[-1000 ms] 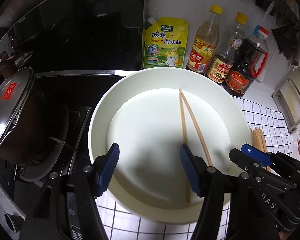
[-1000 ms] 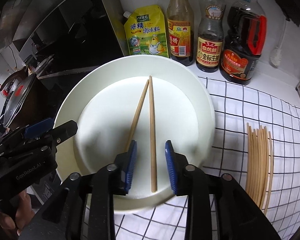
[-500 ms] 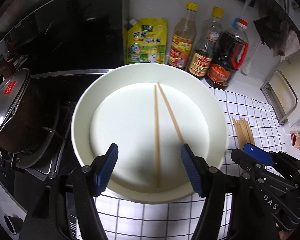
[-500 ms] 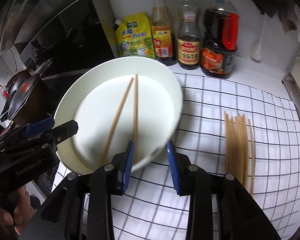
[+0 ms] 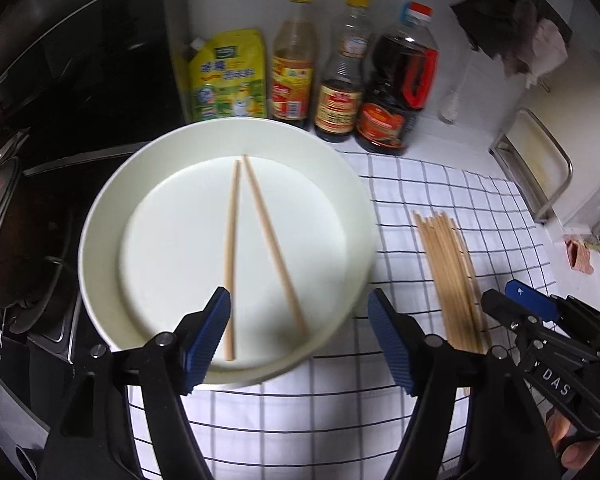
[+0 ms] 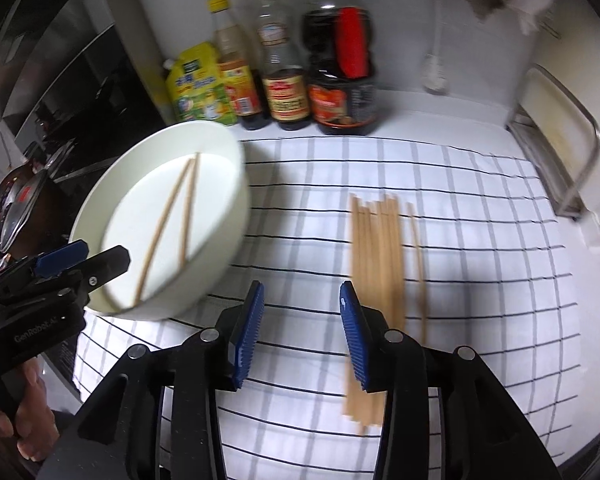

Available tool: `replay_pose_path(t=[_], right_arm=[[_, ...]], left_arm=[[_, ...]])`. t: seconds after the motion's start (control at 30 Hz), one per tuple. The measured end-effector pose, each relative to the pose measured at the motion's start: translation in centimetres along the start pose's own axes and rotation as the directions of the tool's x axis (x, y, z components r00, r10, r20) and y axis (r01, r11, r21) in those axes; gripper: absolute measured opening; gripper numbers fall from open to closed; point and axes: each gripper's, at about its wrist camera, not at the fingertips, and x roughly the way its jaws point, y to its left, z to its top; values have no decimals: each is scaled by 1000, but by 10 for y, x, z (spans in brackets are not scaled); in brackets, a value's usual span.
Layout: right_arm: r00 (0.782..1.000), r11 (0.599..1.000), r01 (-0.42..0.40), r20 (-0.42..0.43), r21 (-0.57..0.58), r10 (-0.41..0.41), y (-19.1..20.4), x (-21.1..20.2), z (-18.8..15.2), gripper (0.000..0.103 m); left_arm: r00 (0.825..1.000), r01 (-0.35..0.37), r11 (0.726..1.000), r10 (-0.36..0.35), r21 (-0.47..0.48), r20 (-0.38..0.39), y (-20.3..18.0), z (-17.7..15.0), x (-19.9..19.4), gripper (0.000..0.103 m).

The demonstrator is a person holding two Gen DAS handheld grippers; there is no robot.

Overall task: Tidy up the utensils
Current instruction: 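Move both open tools back over the chopsticks on the mat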

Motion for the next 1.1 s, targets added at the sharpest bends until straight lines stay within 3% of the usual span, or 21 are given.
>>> replay_pose_path(t=[0.57,0.9,1.1], right_arm=[[995,992,97,-19,85,-96,-104,-3,-28,39],[995,994,88,-51,67,-85,-126,22,-40,39],[996,997,68,-57,46,-66,-128,39,-38,39]], left_arm=[[998,38,996,-35,79,-49,-81,-16,19,70],[999,27,995,-23,100,-43,-113,-25,33,70],[997,47,997,-44,59,-55,-117,-29,46,70]])
